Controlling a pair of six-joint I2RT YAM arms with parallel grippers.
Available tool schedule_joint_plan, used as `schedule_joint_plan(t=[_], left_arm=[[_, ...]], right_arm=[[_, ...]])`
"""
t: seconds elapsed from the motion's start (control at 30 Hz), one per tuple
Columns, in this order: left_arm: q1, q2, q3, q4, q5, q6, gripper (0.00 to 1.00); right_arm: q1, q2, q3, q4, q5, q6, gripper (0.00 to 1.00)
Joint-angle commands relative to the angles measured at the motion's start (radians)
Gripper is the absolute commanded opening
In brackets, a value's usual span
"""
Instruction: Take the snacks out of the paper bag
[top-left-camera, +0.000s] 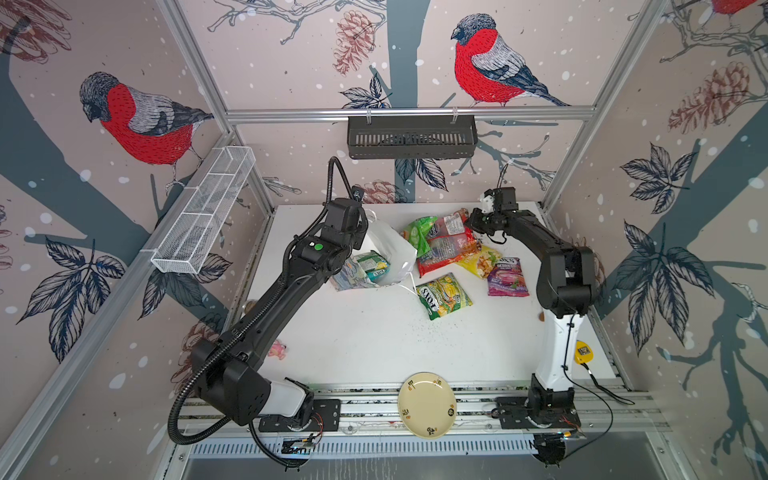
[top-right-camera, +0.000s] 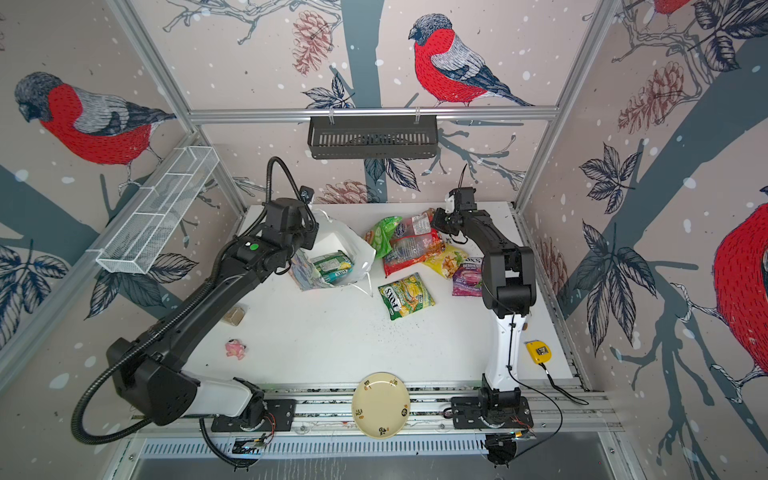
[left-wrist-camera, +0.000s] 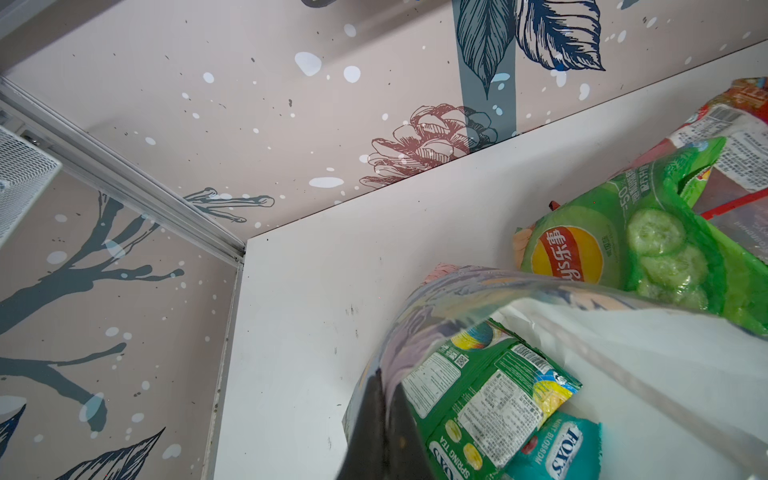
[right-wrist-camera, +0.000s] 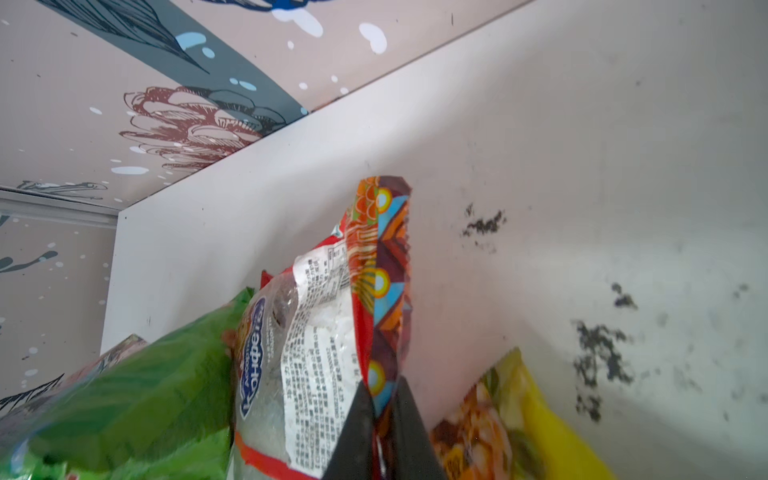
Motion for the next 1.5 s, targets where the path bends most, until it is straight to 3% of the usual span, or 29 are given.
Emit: schedule_joint_plan(t=[0.0, 0.13, 0.2, 0.3, 0.37, 0.57, 0.77, 0.93, 1.17, 1.47], left_arm=[[0.001, -0.003, 0.012, 0.057, -0.014, 0.01, 0.0], [0.002, -0.005, 0.012, 0.055, -0.018, 0.015, 0.0], [0.002, -0.002, 0.014, 0.049, -0.026, 0.022, 0.0], [0.001, 0.0, 0.008, 0.046, -0.029, 0.036, 0.0], [0.001, -0.003, -0.006, 0.053, -0.032, 0.041, 0.0], [-0.001, -0.043, -0.064, 0.111, 0.027, 0.047, 0.0], [-0.025, -0.093, -0.137, 0.203, 0.091, 0.087, 0.0], [-0.039, -0.087, -0.149, 0.197, 0.103, 0.091, 0.0], [-0.046, -0.121, -0.224, 0.221, 0.149, 0.099, 0.0], [-0.059, -0.176, -0.276, 0.168, 0.231, 0.022, 0.0]], right_arm=[[-0.005, 0.073, 0.094, -0.02, 0.027, -0.032, 0.12], [-0.007, 0.125, 0.16, -0.027, 0.057, -0.045, 0.18], [-0.013, 0.127, 0.175, -0.034, 0.067, -0.045, 0.26], [-0.013, 0.06, 0.125, -0.014, 0.118, -0.047, 0.46], [-0.011, -0.025, 0.031, 0.041, 0.15, -0.05, 0.51], [0.048, -0.31, -0.181, 0.072, 0.133, -0.104, 0.51], [0.211, -0.557, -0.296, 0.023, -0.124, -0.147, 0.45], [0.331, -0.632, -0.378, -0.014, -0.284, -0.095, 0.42], [0.407, -0.658, -0.5, -0.059, -0.264, -0.1, 0.4], [0.467, -0.764, -0.551, -0.031, -0.185, -0.153, 0.4]])
